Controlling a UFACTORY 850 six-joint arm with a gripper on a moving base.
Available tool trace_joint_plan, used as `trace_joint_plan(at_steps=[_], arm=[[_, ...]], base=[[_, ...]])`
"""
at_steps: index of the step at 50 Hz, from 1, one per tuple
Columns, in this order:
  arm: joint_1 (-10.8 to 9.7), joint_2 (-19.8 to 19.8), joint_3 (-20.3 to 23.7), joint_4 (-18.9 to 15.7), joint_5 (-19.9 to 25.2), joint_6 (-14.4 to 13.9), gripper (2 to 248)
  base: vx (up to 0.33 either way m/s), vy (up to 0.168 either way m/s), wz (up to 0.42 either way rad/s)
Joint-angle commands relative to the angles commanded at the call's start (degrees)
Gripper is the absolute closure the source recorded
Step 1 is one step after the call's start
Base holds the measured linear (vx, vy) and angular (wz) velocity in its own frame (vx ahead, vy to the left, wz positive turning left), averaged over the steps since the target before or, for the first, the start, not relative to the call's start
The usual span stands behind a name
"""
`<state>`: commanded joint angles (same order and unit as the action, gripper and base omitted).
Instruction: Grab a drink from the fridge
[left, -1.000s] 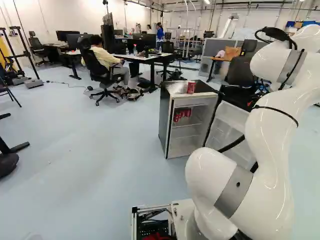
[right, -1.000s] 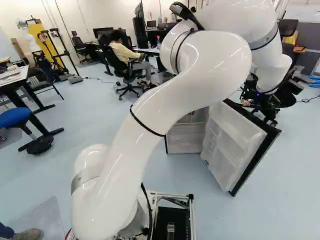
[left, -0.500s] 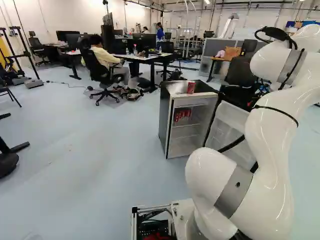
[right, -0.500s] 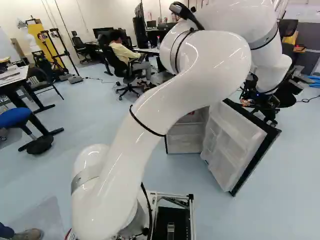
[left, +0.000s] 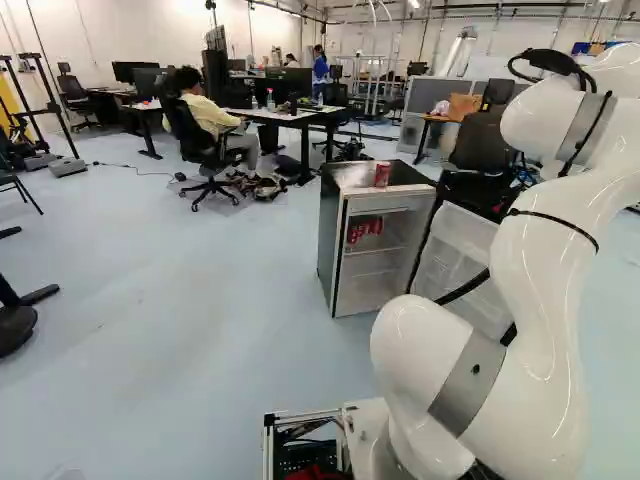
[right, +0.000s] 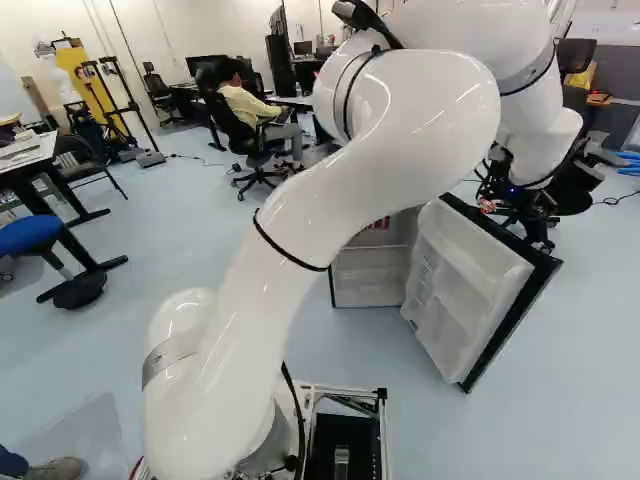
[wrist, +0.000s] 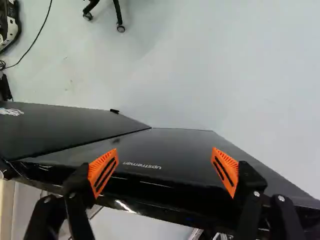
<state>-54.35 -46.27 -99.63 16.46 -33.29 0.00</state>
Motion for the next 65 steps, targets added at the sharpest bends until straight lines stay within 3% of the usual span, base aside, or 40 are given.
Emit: trace_joint_plan(at_steps=[65], arm=[[1.24,6.47,9.85,0.00,-0.18,0.00,3]], base=[[0.000,0.000,0.000]])
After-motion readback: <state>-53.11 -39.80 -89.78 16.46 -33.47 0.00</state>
